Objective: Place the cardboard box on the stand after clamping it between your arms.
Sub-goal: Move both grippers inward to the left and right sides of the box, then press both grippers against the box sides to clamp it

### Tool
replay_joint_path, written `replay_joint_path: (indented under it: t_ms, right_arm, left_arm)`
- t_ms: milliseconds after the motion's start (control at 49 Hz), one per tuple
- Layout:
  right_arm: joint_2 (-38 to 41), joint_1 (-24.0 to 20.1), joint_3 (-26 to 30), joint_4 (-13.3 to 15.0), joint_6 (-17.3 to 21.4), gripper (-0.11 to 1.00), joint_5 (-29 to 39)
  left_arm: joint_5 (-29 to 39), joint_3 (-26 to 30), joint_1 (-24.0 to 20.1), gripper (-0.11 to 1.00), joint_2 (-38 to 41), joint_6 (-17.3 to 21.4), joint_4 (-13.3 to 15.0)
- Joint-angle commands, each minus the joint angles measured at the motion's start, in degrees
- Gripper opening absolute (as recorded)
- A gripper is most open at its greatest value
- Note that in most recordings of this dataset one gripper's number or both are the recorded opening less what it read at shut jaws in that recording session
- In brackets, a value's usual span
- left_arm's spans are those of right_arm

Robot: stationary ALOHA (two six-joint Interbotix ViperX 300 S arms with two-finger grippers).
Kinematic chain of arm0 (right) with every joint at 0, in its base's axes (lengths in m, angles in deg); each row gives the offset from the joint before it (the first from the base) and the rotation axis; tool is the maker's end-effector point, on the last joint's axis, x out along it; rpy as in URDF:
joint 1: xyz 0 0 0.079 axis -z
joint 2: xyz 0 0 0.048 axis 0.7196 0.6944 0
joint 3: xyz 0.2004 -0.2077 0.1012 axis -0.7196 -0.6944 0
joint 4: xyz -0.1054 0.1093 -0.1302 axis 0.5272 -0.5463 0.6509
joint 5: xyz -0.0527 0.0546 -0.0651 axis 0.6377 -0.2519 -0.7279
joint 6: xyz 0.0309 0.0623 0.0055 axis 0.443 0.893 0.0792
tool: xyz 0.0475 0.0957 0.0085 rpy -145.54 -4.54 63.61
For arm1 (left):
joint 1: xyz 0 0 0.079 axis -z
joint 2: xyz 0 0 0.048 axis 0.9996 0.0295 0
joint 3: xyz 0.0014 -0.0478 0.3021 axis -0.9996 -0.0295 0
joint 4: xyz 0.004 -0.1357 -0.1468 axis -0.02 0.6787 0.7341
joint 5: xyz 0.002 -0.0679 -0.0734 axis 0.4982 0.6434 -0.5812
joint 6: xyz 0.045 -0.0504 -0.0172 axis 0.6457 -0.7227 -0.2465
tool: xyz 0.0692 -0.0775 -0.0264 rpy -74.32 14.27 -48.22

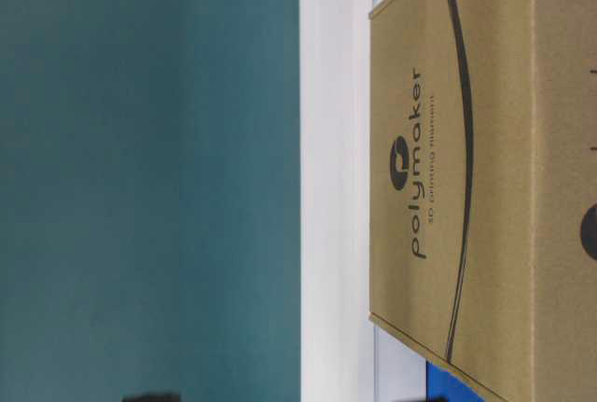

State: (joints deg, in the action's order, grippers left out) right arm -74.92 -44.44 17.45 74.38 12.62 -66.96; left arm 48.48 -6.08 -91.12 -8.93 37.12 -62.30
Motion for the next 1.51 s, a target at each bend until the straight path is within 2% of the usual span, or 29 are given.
replay_joint_path:
  t_ms: [0, 408, 958, 1101, 1223, 1489]
  right_arm:
    - [3.34, 0.44, 2.81, 0.00, 0.18, 0.97, -2.72]
    - [14.59, 0.53, 11.07, 0.00, -0.18, 0.97, -7.82]
    - [14.68, 0.53, 14.85, -0.26, 0.00, 0.97, -6.33]
    - [12.57, 0.53, 16.61, -0.44, 0.18, 0.97, -2.99]
    - [8.96, 0.53, 19.60, -1.49, 0.26, 0.97, 4.31]
    - [0.88, 0.62, 26.98, -1.49, 0.18, 0.97, 18.54]
  left_arm:
    - [-1.14, 2.55, -0.44, 0.81, 2.11, 0.09, -0.09]
    - [-0.88, 7.38, -0.26, 0.81, 8.70, 0.35, -0.09]
    - [1.41, 12.57, -0.62, 0.81, 9.32, 1.85, -0.09]
    - [5.54, 15.64, -0.62, 0.81, 7.82, 1.41, -0.09]
    - [10.90, 19.51, -0.62, 0.81, 5.45, 1.41, -0.09]
    - [21.36, 25.84, -0.62, 0.81, 0.35, 1.49, -0.09]
